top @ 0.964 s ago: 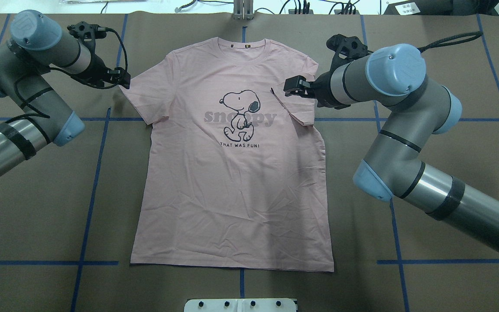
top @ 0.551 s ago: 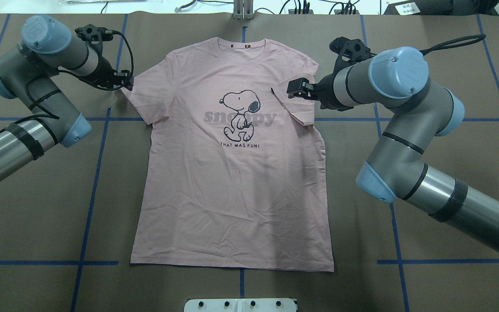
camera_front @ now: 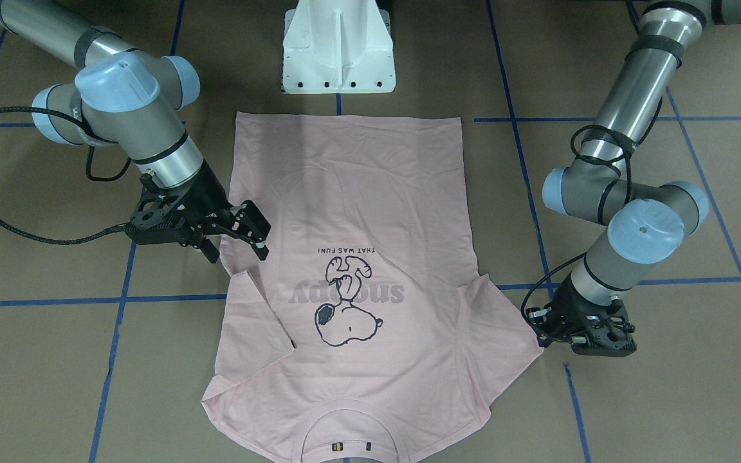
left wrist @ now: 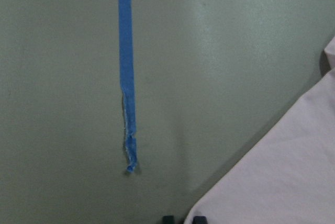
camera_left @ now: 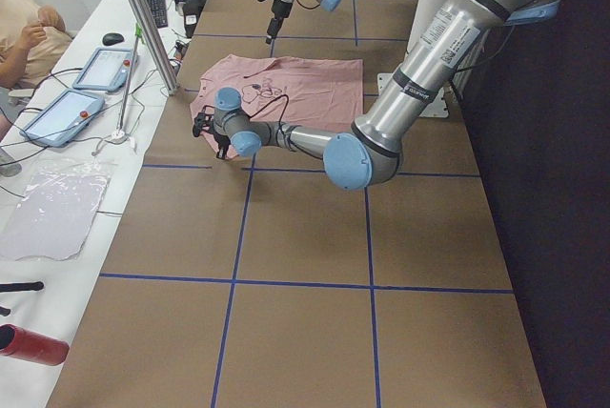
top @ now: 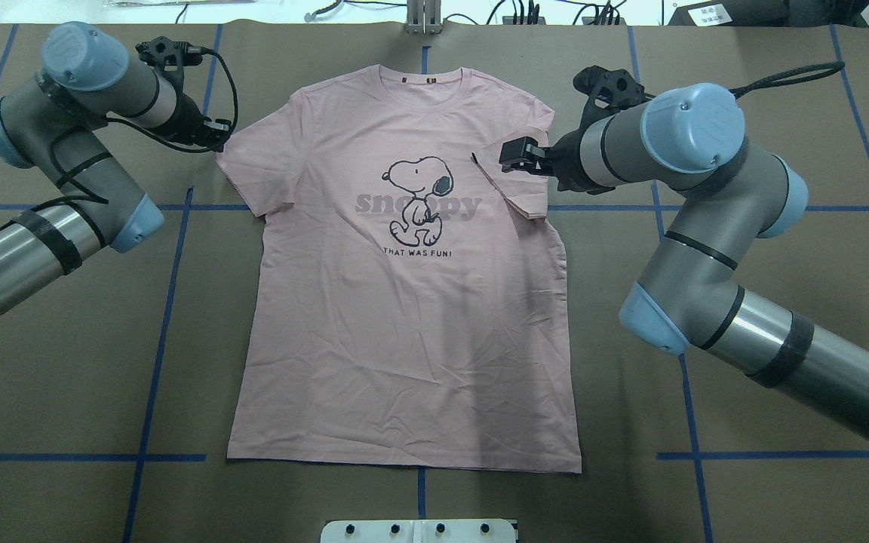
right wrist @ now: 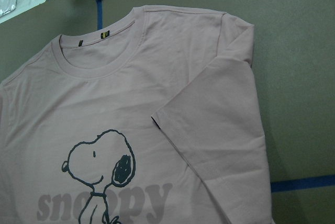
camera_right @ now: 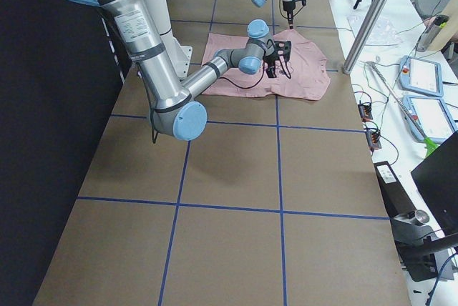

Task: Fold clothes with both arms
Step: 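Fold the sleeve inward with the right gripper while the left grasps the other, then fold the other sleeve in with the left gripper while the right moves to the hem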

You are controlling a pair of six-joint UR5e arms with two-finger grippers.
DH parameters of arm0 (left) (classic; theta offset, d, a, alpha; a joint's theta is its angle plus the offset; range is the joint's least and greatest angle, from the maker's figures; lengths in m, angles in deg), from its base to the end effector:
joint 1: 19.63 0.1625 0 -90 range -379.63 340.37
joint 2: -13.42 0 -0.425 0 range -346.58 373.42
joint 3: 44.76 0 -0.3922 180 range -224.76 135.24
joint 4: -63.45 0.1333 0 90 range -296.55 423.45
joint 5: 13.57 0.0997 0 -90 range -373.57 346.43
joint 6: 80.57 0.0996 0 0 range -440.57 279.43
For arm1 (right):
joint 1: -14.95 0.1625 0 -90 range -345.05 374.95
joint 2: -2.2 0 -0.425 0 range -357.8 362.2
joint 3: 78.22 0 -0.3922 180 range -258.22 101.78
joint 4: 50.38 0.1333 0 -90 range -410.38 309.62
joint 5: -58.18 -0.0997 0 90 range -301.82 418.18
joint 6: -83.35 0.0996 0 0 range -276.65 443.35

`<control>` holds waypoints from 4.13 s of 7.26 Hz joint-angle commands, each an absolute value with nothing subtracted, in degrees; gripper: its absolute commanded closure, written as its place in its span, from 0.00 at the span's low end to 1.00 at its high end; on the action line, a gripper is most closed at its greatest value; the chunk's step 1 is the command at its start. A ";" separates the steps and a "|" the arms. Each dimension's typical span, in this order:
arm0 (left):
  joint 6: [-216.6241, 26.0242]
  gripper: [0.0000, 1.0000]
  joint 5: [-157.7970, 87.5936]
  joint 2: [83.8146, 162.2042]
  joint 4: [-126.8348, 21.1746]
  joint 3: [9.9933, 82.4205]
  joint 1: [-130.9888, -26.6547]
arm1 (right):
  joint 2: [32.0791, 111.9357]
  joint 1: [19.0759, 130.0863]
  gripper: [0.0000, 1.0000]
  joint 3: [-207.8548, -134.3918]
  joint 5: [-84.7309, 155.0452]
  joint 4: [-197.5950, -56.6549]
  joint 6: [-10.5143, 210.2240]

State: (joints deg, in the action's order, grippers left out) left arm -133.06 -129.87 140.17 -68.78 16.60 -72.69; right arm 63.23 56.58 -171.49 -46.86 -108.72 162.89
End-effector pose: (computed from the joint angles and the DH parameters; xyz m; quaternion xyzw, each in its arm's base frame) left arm 0.3944 -0.6730 0.4279 0.1494 0.4377 -0.0234 0.8863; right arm -0.4278 -0.5240 0.2779 0.1306 -0.5201 0.1593 0.8289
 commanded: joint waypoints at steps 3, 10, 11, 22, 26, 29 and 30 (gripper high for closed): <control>-150.32 1.00 -129.15 145.48 -65.13 21.97 -65.97 | 63.28 56.61 0.00 -171.12 -46.76 -108.56 163.07; -150.71 0.48 -118.60 153.78 -69.09 9.03 -65.59 | 63.46 56.35 0.00 -171.29 -46.15 -108.39 163.42; -150.79 0.32 -118.60 153.69 -69.96 9.46 -65.59 | 63.37 56.09 0.00 -171.12 -45.89 -108.39 163.42; -155.10 0.23 -128.35 132.68 -71.73 41.63 -64.89 | 89.65 15.83 0.22 -200.47 -18.72 -126.12 202.53; -154.84 0.23 -128.27 132.59 -71.73 41.63 -64.98 | 88.51 14.95 0.32 -198.19 -18.72 -126.23 202.88; -154.75 0.23 -128.27 132.51 -71.73 41.55 -64.89 | 88.60 14.95 0.65 -197.31 -18.90 -126.23 202.88; -154.75 0.23 -128.27 132.51 -71.73 41.55 -64.89 | 88.60 15.04 1.00 -197.66 -19.07 -126.23 202.71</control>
